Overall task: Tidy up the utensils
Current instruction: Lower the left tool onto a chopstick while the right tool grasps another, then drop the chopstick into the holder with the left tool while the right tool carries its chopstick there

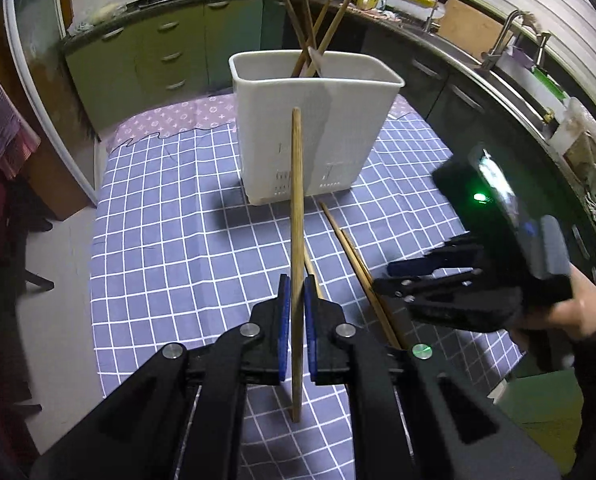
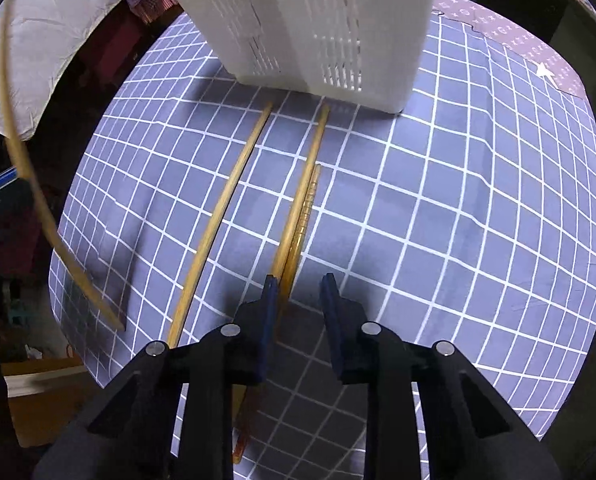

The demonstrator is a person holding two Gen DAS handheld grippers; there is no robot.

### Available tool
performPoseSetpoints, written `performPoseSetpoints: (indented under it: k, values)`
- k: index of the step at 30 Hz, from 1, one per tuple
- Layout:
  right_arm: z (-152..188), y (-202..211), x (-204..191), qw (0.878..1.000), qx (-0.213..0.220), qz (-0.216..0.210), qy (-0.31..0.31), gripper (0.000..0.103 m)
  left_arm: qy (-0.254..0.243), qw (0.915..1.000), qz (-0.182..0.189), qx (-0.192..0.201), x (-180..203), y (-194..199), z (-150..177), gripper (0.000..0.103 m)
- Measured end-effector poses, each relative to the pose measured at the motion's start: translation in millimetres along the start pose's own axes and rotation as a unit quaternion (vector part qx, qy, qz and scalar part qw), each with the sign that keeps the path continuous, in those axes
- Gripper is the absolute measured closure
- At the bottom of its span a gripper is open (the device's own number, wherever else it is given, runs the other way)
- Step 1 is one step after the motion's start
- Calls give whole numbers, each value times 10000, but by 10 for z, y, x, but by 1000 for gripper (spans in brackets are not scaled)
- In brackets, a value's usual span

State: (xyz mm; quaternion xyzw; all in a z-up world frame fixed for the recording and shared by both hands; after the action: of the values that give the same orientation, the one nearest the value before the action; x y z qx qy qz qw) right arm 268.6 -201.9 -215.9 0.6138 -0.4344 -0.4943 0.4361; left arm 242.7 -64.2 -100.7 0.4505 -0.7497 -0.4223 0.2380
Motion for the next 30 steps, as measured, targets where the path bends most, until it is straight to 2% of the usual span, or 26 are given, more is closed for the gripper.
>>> performPoseSetpoints:
  k: [8,17,19,23,30]
  values:
    - [-40,-61,-22,9990,35,448,-13,82,-62,9999,59,92,4,61,49,96]
    - [-56,-122,-137,9985,-78,535,27,82,-115,9998,28,162,-5,102,89,96]
    - [-69,-129,-142,9980,-19,624,22,89,-138,9997,19,189,5,127,92,96]
    - [-80,-135,-104,9986,54,509,-104,95,-138,9996,36,249,-3,172,97,96]
    - [-46,111,-66,9991,397,94,-85,96,-204,9994,14,263,15,201,103,96]
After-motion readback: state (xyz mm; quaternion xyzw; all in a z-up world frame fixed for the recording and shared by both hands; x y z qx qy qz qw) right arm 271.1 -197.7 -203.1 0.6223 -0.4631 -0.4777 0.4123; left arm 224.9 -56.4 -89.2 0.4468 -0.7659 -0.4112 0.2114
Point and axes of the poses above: each gripper's, at about its wrist camera, not at the fingertips, and y roughly against the way its jaws point, x to its right, z to its underside, the point moved 3 cm from there along -y, roughly the way its jaws point, and after that the axes turned 14 degrees about -y, right-handed, at the moved point
